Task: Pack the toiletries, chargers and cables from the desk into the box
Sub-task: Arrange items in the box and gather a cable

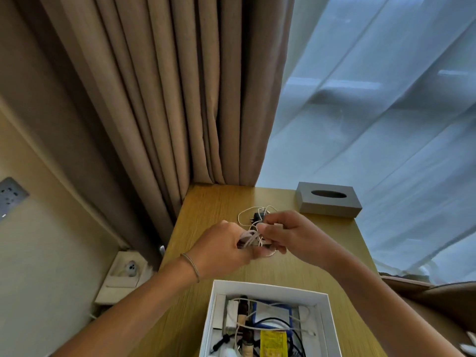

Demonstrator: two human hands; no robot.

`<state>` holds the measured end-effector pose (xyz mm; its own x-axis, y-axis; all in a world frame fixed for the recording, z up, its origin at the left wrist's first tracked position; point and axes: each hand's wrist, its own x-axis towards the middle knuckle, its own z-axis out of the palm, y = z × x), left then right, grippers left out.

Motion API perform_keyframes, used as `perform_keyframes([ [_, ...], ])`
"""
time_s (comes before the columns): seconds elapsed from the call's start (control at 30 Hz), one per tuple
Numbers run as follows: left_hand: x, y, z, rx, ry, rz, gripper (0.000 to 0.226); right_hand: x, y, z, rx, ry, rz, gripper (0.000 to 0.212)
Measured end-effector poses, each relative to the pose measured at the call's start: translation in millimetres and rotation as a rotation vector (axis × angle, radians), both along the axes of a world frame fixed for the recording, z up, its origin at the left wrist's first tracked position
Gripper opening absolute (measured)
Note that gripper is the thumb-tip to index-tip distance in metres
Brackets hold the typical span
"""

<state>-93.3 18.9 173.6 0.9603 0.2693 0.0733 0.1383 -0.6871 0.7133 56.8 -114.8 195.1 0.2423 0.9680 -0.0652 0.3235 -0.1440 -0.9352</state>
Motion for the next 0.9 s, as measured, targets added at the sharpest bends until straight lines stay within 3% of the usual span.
perform_keyframes([
  [0.1,-4.4,-8.6,4.0,-0.281,-0.219,0.080,0.049,-7.4,6.3,3.6,0.049,-0.046,-0.033,0.044],
  [0.2,-4.3,-15.4,2.4,-0.453,-0.487,0.422,0.045,-22.7,14.3,-4.3,0.092,0.012,-0.122,0.041],
  [0.3,-1.2,-13.1,1.0,-0.517,-0.550,0.661,0.044,-38.5,21.6,-18.2,0.072,0.097,-0.190,0.043],
  [0.4,0.1,-11.7,3.8,-0.614,-0.576,0.592,0.046,-54.5,25.3,-34.6,0.043,0.151,-0.147,0.041],
  [0.5,-1.5,-5.4,12.5,-0.953,-0.599,0.552,0.051,-65.0,25.1,-50.3,0.002,0.145,-0.100,0.041],
  [0.57,-3.6,3.4,18.7,-1.042,-0.625,0.634,0.050,-67.2,20.6,-58.5,-0.049,0.103,-0.045,0.040],
  [0.67,-7.7,17.9,16.2,-0.728,-0.637,0.721,0.049,-65.6,7.7,-61.6,-0.115,0.018,0.015,0.034],
  [0.77,-14.4,22.7,2.4,-0.386,-0.546,0.640,0.049,-56.0,-6.9,-44.1,-0.110,-0.012,0.067,0.029],
  [0.9,-22.7,11.8,-16.8,-0.214,-0.329,0.402,0.067,-34.9,-11.4,-4.9,0.032,0.188,0.047,0.021],
])
